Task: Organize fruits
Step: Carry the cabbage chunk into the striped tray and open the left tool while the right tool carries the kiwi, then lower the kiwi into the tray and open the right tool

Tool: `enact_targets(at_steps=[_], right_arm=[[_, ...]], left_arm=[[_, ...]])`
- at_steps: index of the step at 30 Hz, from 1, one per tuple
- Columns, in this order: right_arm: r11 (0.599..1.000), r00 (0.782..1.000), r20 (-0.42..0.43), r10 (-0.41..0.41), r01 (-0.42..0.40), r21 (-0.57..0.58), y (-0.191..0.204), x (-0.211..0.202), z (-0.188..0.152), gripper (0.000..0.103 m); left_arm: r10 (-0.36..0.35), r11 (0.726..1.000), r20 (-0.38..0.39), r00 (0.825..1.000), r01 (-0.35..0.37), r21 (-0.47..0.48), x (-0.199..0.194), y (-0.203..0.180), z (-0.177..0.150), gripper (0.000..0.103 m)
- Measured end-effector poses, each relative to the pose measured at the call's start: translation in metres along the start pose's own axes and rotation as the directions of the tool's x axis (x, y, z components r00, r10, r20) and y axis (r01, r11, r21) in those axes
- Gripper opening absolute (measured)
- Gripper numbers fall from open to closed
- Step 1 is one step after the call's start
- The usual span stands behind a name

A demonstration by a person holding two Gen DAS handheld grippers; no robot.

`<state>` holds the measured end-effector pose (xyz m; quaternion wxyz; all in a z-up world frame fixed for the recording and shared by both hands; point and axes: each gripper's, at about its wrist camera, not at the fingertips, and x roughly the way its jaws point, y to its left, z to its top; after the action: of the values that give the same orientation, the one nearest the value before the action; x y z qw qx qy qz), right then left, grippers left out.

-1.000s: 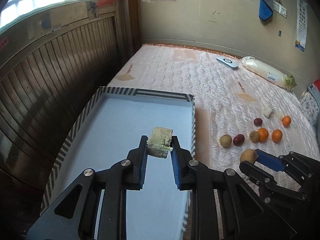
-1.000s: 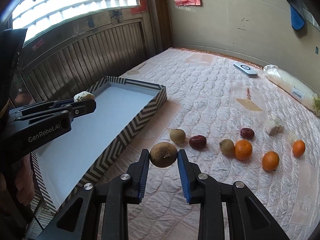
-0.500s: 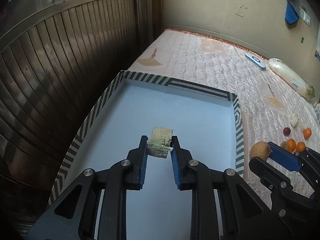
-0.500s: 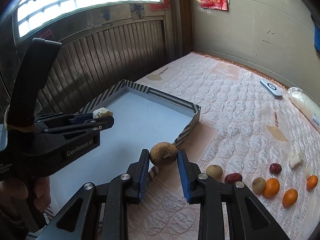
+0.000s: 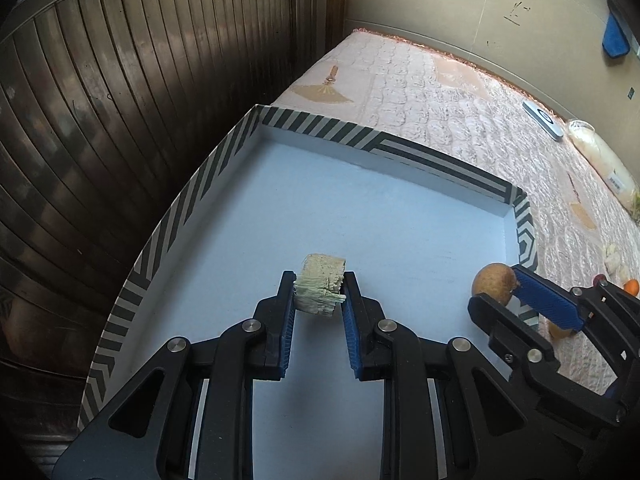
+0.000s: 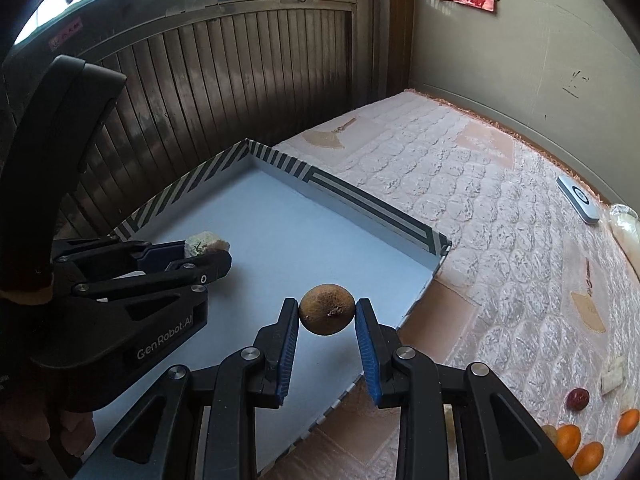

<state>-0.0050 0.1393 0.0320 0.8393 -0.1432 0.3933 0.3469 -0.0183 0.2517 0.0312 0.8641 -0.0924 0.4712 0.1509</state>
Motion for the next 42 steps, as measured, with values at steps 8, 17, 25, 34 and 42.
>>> enact_targets(at_steps=[8, 17, 25, 34, 42], right_arm=[[0.999, 0.999, -0.025, -0.027, 0.027, -0.035, 0.005, 0.018, 0.002, 0.028], [0.999, 0.999, -0.020, -0.028, 0.027, -0.044, 0.005, 0.020, 0.002, 0.029], [0.999, 1.000, -0.006, 0.024, -0.024, -0.024, 0.006, 0.012, 0.000, 0.038], [0.999, 0.998, 0.054, 0.043, -0.044, 0.019, 0.000, -0.016, -0.006, 0.038], [0.995, 0.994, 0.112, 0.017, -0.027, 0.093, -0.023, -0.053, -0.028, 0.042]], left_arm=[[0.008, 1.000, -0.015, 1.000, -0.008, -0.008, 0.008, 0.002, 0.000, 0.021], [0.016, 1.000, -0.010, 1.000, -0.017, -0.015, 0.010, 0.002, 0.001, 0.022], [0.005, 0.999, -0.019, 1.000, -0.005, -0.039, 0.009, 0.006, 0.000, 0.023], [-0.014, 0.997, 0.019, 1.000, 0.015, -0.074, -0.008, 0.012, -0.005, 0.054], [-0.052, 0.996, 0.054, 0.997, 0.055, -0.064, -0.033, 0.008, -0.014, 0.054]])
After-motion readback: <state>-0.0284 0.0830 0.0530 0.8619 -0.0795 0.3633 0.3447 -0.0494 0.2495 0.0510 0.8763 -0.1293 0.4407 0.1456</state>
